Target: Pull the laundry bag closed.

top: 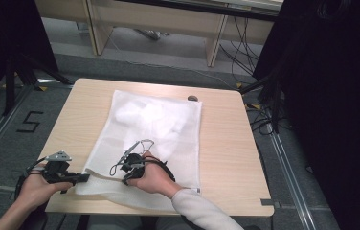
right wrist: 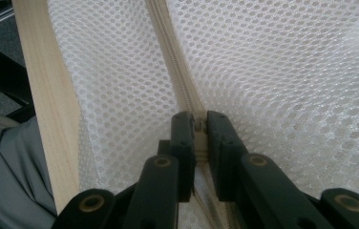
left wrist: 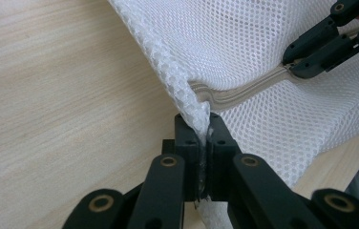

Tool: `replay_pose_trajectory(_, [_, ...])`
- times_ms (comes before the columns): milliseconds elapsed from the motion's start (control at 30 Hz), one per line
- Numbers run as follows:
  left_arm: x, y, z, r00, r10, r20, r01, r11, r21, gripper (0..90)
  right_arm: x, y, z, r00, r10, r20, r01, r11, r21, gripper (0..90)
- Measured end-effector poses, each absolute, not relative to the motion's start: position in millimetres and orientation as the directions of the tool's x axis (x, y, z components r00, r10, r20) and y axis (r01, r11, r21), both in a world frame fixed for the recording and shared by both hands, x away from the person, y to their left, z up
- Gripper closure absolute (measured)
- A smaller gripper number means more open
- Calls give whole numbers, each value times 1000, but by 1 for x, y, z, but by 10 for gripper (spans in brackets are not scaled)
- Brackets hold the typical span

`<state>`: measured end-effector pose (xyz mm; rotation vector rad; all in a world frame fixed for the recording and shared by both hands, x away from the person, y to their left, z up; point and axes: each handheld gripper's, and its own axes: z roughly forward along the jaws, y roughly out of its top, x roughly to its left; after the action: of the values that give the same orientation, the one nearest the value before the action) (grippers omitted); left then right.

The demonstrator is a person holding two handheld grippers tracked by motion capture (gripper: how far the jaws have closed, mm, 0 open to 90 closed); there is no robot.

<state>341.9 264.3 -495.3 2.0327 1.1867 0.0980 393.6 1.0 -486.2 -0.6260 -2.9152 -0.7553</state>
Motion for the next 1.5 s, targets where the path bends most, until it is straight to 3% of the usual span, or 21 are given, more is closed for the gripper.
replay_pose_trajectory(1500, [342, 264, -497, 567, 770, -294, 708, -273, 651, 856, 394, -17, -486, -908, 385, 163, 416, 790, 450, 827])
